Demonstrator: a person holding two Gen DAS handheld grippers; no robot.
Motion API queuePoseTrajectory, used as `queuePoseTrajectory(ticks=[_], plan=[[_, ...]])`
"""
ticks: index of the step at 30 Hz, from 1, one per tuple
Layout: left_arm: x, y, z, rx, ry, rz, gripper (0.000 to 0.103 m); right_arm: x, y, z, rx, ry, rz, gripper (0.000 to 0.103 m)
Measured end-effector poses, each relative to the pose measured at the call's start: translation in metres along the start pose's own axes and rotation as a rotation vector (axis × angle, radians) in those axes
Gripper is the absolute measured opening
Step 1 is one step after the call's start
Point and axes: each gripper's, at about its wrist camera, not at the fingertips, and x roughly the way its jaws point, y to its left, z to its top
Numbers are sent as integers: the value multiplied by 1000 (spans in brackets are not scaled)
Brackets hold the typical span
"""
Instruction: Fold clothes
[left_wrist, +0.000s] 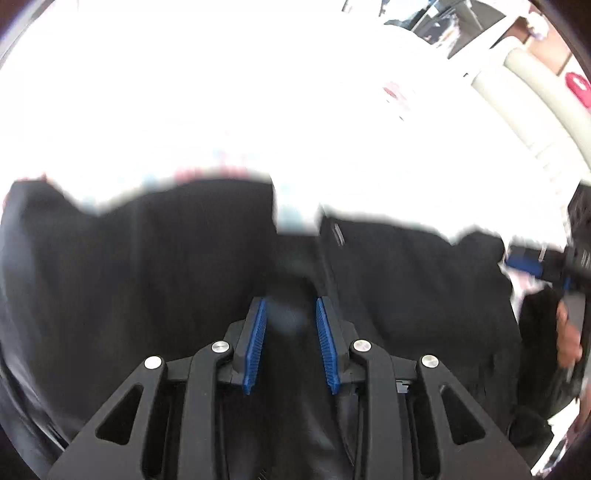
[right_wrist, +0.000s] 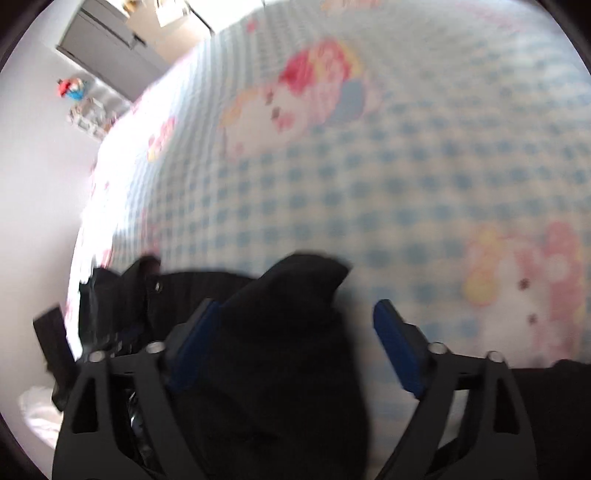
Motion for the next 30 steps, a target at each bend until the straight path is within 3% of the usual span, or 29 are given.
queuePoseTrajectory(ticks=[3,4,6,7,8,10,13,15,17,19,22,24,26,28,30], plan=[[17,0,27,72,52,42,33,32,-1,6,31,49,-76,88],[32,-4,27,133,132,69,39,37,-3,6,25,40,-84,86],[62,-21,25,284,275,148,44,44,1,5,-30,37,-67,54],[75,-35,27,369,319,200,48,47,8,3,-87,45,-33,28],[75,-40,24,417,317,224,49,46,20,0,-189,40,-38,21],[70,-37,22,423,291,206,51,45,45,-6,-371,3,-136,17],[66,-28,18,429,232,215,57,41,61,4,-448,-45,-237,15],[65,-23,19,404,211,317,56,40,66,6,-539,-60,-322,13],[65,-24,19,467,244,423,56,38,71,10,-595,-68,-365,12],[60,-27,13,559,304,377,57,28,61,25,-498,-84,-279,12],[55,-42,19,696,279,346,57,15,39,47,-335,-112,-147,14],[49,-42,18,697,254,297,57,22,38,44,-362,-121,-206,16],[49,-40,12,669,235,253,57,32,42,37,-430,-116,-281,24],[63,-94,-37,677,194,260,55,38,46,31,-487,-106,-316,35],[58,-85,-85,706,144,299,54,33,34,38,-394,-129,-265,40]])
